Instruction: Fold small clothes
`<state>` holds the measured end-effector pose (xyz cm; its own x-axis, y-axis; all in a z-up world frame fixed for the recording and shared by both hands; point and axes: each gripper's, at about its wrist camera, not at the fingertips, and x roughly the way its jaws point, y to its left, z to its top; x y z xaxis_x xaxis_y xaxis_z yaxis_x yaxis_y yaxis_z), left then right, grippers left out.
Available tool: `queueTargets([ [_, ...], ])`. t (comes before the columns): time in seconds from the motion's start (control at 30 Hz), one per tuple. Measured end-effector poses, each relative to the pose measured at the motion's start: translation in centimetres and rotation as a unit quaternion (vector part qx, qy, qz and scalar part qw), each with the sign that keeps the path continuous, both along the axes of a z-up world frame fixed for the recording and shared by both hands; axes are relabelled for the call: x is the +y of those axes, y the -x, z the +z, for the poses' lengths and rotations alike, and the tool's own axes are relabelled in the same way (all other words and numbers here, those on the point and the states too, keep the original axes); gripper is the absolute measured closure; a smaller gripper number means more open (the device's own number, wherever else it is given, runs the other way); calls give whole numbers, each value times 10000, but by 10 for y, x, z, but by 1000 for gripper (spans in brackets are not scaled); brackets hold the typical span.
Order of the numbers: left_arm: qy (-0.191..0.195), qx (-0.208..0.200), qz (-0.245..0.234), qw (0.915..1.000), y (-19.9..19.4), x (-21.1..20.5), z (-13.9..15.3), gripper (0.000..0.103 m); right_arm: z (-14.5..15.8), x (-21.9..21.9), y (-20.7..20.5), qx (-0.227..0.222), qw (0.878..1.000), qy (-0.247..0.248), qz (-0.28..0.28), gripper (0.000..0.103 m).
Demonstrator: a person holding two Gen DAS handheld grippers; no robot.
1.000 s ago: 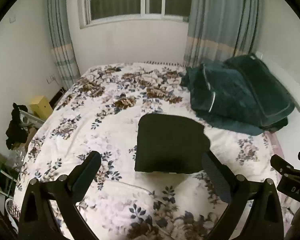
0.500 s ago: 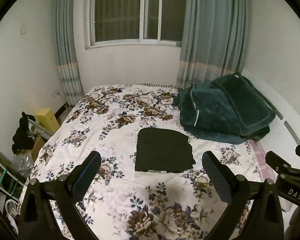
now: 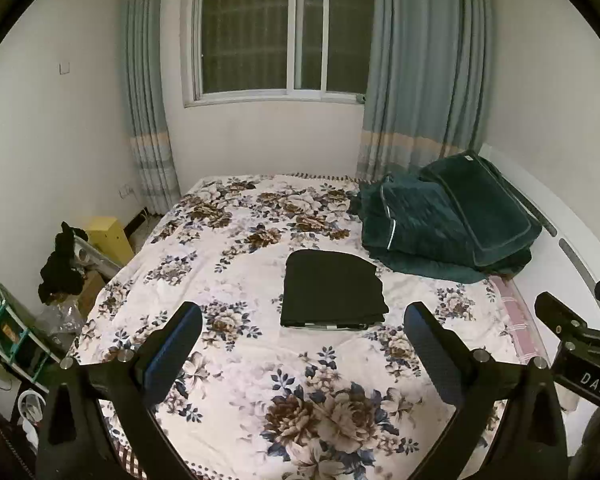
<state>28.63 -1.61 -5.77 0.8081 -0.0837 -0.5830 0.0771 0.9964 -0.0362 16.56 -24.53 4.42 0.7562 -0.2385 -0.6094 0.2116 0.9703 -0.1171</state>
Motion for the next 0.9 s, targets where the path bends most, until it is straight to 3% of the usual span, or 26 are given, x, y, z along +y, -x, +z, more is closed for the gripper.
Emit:
queueTargets([
  [0.27, -47, -94, 130, 9999, 23, 1, 6, 0, 7, -1, 22, -76, 9999, -13, 72, 0],
  [0.9, -198, -205, 282, 9992, 34, -1, 14, 0, 15, 0, 19, -155, 9992, -165, 337, 0],
])
